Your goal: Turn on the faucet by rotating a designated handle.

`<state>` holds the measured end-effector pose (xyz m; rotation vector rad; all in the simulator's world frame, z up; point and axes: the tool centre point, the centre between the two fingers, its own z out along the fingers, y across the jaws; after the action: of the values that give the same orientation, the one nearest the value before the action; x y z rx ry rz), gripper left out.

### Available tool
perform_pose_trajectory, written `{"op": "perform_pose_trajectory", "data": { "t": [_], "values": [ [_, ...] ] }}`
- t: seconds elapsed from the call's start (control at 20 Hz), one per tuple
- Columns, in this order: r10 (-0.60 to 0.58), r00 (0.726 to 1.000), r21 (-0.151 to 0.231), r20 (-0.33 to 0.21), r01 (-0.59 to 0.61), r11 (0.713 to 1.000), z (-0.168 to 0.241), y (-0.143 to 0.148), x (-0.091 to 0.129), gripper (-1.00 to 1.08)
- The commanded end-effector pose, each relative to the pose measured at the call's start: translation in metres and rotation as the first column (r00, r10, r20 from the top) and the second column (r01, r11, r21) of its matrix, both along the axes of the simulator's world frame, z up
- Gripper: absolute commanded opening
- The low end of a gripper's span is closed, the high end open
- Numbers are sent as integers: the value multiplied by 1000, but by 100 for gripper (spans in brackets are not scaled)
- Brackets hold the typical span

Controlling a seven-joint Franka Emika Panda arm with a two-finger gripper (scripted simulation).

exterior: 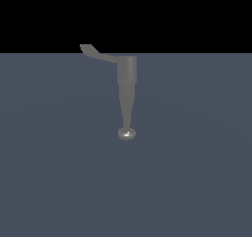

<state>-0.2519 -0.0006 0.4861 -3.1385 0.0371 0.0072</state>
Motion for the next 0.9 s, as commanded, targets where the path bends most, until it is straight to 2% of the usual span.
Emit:
{"op": "perform_pose_trajectory", "data": {
  "t": [0.0, 0.45, 0.85],
  "values": [
    [0, 1000, 0, 0, 0, 1000, 0, 0, 0, -100],
    [-5, 1000, 17, 27, 4, 1000, 1, 14, 1, -100],
    [-25, 999, 17, 25, 24, 1000, 1, 14, 5, -100]
  ]
}}
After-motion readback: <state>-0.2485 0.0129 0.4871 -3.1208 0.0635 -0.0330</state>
